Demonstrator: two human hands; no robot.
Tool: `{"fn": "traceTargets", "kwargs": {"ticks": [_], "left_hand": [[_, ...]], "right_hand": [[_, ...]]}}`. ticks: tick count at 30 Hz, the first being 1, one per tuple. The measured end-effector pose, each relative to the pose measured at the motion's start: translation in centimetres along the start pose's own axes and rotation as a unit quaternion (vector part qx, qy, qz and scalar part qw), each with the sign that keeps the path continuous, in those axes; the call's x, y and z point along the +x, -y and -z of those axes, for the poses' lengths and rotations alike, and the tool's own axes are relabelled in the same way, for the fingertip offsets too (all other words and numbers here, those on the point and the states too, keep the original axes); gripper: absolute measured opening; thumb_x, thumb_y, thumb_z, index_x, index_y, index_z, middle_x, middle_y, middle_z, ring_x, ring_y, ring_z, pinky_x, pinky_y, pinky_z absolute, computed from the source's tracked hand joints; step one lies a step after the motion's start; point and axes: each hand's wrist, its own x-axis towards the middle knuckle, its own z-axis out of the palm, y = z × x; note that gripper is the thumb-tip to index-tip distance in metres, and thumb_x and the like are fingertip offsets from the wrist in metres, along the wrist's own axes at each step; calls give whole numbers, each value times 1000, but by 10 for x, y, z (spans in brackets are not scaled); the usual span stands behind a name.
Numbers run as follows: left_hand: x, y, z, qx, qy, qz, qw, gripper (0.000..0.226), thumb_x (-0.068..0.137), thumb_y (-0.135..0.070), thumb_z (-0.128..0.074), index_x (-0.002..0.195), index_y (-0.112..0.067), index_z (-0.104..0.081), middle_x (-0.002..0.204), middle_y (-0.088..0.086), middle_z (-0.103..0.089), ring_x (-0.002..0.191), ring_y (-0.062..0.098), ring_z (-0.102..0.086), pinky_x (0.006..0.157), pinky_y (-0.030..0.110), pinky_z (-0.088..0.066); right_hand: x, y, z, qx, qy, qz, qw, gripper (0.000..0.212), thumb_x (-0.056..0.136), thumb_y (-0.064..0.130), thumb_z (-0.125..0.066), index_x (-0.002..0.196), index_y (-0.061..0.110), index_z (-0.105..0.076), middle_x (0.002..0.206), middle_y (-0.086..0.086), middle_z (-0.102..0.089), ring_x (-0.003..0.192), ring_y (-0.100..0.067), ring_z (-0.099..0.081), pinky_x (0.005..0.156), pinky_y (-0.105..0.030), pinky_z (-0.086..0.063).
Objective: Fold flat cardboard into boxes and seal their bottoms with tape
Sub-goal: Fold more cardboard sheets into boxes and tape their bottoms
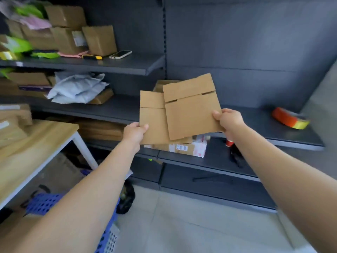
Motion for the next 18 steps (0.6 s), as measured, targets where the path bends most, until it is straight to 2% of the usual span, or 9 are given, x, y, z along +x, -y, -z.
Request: {"fn": "traceTargets", "kwargs": {"ticks": [4, 7, 11, 14, 18], "left_hand": [[0, -7, -111, 19, 72, -5, 997, 15, 91, -14, -62, 105, -10, -61, 111, 11, -64, 106, 28, -60, 99, 47, -47], [-2, -9, -192, 24, 108, -7, 994, 16, 91, -14, -62, 106, -9, -60, 113, 10, -63, 108, 28, -59, 101, 47, -45], [-7, -6, -281, 49, 131, -6, 990, 8, 92, -16, -60, 99, -13, -59, 110, 8, -64, 108, 28, -59, 99, 46, -46], [-5, -3, -330, 81, 132, 2, 988, 4, 93, -17, -58, 94, -13, -57, 107, 6, -61, 103, 25, -57, 98, 43, -47], [10, 1, -380, 98, 129, 21, 987, 17, 92, -15, -58, 76, -17, -55, 94, 4, -60, 93, 23, -55, 97, 40, -47]], "right_hand": [[34, -19, 97, 17, -78, -15, 997, 14, 94, 20, -59, 106, 14, -60, 112, -6, -63, 96, -21, -58, 88, -34, -50], [64, -31, 165, 38, -123, -27, 991, 31, 94, 22, -60, 122, 10, -58, 116, -4, -62, 98, -21, -58, 90, -34, -50], [96, -46, 240, 60, -157, -51, 984, 37, 95, 22, -59, 129, 8, -55, 122, -7, -62, 104, -22, -60, 86, -33, -51], [120, -57, 280, 66, -178, -66, 980, 38, 94, 22, -59, 130, 8, -54, 119, -6, -62, 97, -20, -59, 80, -30, -50], [154, -68, 314, 65, -199, -85, 974, 44, 94, 23, -59, 134, 7, -51, 121, -6, -60, 95, -19, -56, 79, -29, -48]]}}
